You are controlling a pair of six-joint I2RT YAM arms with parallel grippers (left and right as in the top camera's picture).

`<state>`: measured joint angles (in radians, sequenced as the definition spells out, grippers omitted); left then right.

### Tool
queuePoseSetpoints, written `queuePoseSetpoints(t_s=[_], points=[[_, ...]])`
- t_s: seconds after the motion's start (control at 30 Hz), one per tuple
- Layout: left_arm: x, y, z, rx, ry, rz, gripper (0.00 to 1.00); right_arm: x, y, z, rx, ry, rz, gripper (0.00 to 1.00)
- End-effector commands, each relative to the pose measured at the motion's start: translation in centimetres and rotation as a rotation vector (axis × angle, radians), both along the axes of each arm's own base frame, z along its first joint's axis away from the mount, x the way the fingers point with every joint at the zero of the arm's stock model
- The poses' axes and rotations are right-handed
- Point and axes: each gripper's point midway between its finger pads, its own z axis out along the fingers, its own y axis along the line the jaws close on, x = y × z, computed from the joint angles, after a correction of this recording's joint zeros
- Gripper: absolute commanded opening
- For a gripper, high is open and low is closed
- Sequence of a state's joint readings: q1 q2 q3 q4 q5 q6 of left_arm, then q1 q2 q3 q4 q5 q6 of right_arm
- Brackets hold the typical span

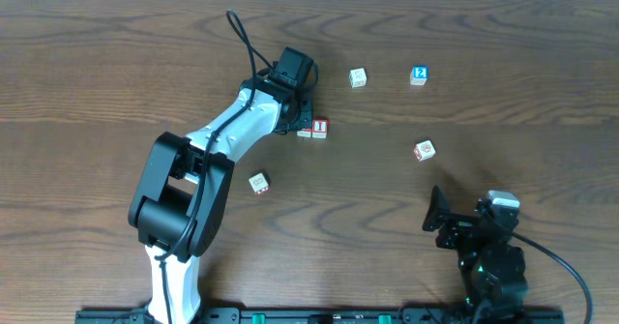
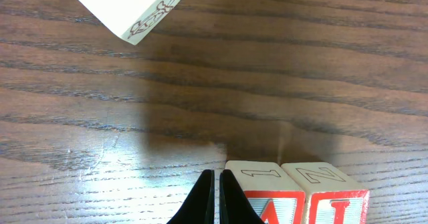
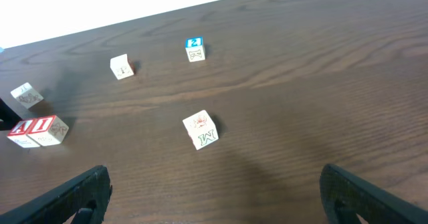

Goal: Spell out Ai2

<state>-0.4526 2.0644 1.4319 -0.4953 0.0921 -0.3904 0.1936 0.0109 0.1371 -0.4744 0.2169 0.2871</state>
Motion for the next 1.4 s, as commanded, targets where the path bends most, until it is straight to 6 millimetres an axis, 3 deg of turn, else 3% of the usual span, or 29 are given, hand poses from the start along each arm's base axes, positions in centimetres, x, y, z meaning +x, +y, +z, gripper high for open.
queuePoseSetpoints(t_s=[0.0, 0.93, 1.07, 1.2, 1.37], points=[[0.0, -0.1, 0.9, -0.005, -0.02, -0.017, 0.06, 0.0, -0.2, 0.0, -0.008, -0.003, -0.006, 0.99], [-0.5, 0.2, 0.7, -0.013, 0.014, 0.04, 0.06, 0.0, -0.2, 0.0, -0.008, -0.003, -0.006, 0.99], [-0.2, 1.3, 0.7, 0.025, 0.006, 0.063, 0.06, 0.0, -0.2, 0.0, -0.008, -0.003, -0.006, 0.99], [1.0, 4.6, 3.2, 0.086, -0.037, 0.121, 0.06, 0.0, -0.2, 0.0, -0.008, -0.003, -0.006, 0.99], [1.4, 8.9, 10.6, 0.143, -0.172, 0.139, 0.06, 0.0, -0.2, 0.0, -0.008, -0.003, -0.006, 0.99]])
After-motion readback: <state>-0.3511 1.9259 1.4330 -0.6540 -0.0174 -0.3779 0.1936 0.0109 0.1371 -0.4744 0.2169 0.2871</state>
